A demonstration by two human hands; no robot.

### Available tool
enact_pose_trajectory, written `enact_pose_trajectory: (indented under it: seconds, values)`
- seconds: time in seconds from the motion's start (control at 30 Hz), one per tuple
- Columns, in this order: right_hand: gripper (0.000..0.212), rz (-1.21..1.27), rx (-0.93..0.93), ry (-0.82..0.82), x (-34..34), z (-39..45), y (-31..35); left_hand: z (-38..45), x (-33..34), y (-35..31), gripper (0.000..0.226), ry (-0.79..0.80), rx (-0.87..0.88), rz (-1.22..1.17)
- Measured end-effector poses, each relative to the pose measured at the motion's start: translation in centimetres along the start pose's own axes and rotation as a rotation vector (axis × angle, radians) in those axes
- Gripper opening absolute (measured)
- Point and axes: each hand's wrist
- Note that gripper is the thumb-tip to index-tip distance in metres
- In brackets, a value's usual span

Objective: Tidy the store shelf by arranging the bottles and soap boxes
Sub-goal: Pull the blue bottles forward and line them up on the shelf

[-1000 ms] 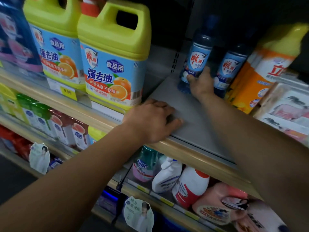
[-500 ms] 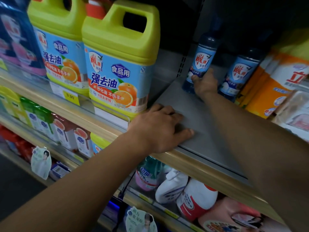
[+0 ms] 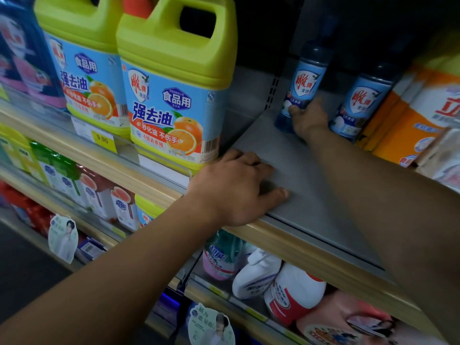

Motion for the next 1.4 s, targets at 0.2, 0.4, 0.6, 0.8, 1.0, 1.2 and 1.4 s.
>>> enact_pose_trajectory:
  seconds: [0.2,0.4,0.6,0.8,1.0,1.2,1.4]
  values:
    - [0.047,-0.155,-0.102,0.074,-2.4,-4.6,0.0,0.0,-0.1,-0.3,0.069,-0.002,-0.025,-0.004]
    - [0.053,-0.311,-0.232,0.19,-8.0,-12.4,-1.5,0.0,-0.3,-0.3,0.056,0.016,-0.028,-0.03]
    - [0.04,-0.437,-0.257,0.209,-16.4,-18.6,-5.9,0.2,-1.0,-1.2,0.052,0.017,-0.099,-0.101]
    - [0.051,-0.592,-0.132,0.239,-21.5,-20.0,-9.3,2.6,-0.9,-5.2,0.042,-0.104,-0.124,-0.236]
    - [0.058,-0.676,-0.122,0.193,-21.2,-20.0,-9.9,8.4,0.2,-8.3,0.047,-0.154,-0.257,-0.456]
    - [0.061,-0.674,-0.149,0.191,-20.8,-19.8,-10.5,15.1,3.0,-9.9,0.054,-0.17,-0.327,-0.747]
    - [0.075,-0.676,-0.14,0.158,-20.4,-19.6,-10.6,19.6,6.0,-9.9,0.067,-0.155,-0.247,-0.958]
Point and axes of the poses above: each hand's wrist, its own z-axis towards the middle knuckle, its own x-axis out of the palm, y = z × x, and after that the axes turned 3 degrees about -y, right-handed
